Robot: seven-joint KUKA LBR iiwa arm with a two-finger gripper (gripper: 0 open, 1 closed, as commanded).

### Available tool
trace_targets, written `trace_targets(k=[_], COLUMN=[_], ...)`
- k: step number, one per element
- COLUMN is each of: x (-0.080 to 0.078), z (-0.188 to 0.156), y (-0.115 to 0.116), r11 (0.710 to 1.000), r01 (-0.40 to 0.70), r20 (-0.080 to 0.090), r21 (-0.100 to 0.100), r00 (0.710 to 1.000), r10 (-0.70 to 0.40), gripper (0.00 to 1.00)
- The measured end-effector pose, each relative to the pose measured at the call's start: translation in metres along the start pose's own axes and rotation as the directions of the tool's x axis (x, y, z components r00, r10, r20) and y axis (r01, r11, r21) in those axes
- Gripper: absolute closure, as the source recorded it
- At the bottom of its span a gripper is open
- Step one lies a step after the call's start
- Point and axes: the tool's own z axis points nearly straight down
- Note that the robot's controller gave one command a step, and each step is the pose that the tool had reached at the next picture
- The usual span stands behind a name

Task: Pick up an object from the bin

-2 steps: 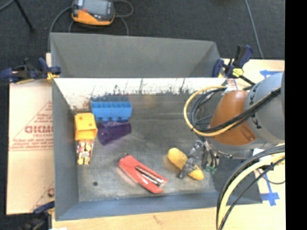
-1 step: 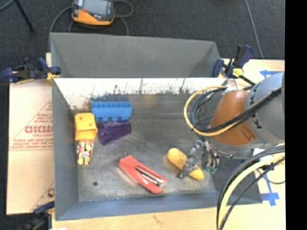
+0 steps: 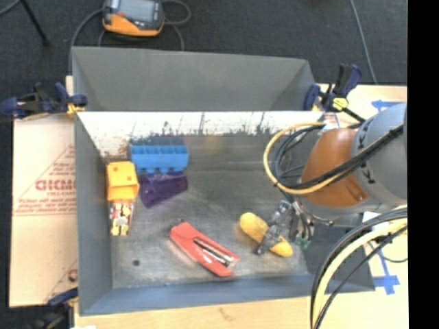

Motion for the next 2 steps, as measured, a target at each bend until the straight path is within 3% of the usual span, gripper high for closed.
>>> trace_targets(k=[2], x=[0.002], z=[-0.015], y=[-0.001], r11=[1.0], r01=[0.002], r20=[-0.01], r21=[0.001], r00=[1.0], r10=[-0.002], gripper=[1.0])
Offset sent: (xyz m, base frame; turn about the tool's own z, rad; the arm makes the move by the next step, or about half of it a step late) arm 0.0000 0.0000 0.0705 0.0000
